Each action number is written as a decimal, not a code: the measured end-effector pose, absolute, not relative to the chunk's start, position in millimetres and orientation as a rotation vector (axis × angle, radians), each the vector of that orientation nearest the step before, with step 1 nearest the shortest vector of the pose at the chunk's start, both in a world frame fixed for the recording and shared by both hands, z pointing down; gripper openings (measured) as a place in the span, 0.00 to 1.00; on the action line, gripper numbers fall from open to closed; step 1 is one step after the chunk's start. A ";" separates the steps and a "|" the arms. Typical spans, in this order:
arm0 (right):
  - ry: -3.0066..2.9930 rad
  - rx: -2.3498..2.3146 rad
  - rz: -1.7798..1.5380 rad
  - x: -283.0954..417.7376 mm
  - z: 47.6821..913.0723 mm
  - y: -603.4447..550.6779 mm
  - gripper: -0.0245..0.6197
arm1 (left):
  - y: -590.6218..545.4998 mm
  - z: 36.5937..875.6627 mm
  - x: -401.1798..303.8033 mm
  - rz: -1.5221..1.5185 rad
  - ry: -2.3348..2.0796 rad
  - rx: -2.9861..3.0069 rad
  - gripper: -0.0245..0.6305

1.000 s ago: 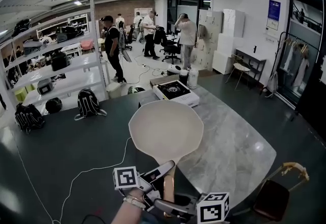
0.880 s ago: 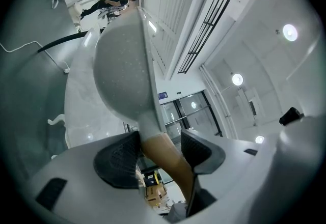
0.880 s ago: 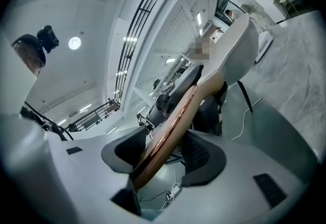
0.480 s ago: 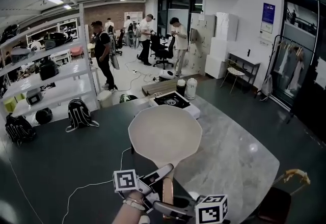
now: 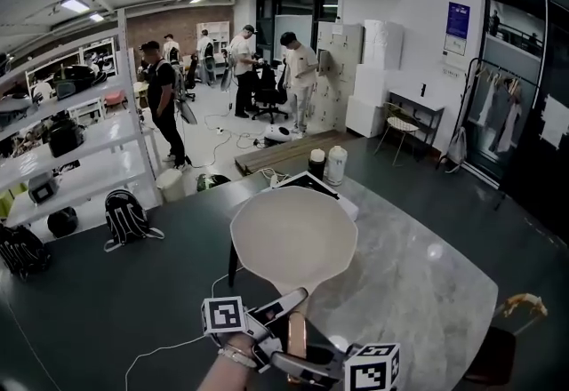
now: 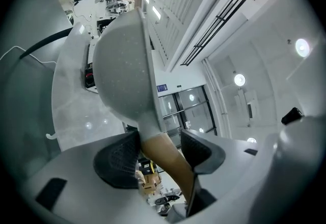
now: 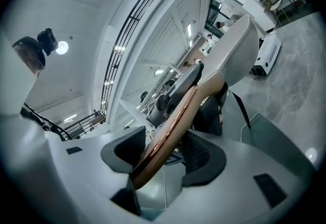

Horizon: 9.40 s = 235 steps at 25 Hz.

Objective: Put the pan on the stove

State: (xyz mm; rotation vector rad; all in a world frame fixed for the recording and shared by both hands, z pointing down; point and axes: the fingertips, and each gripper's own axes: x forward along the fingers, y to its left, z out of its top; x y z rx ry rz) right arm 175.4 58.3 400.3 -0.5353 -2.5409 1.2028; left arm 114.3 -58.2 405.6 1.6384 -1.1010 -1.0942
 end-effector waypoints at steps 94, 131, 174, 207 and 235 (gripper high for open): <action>-2.653 0.485 1.587 -208.1 458.4 -166.3 0.39 | -290.7 493.1 -177.7 -0.488 -0.469 1.671 0.43; -2.561 0.696 1.588 -210.8 510.7 -170.1 0.36 | -293.0 520.2 -177.7 -0.276 -0.452 1.835 0.50; -2.636 1.038 1.623 -102.5 472.0 -182.6 0.51 | -227.3 470.4 -250.6 -0.471 -0.810 1.855 0.53; -2.593 1.684 0.051 -17.9 378.9 -301.4 0.08 | -315.4 380.6 -363.0 -0.177 -1.563 2.531 0.05; -2.536 1.754 -0.117 6.8 355.8 -335.5 0.08 | -339.3 331.9 -348.8 -0.104 -1.890 2.624 0.05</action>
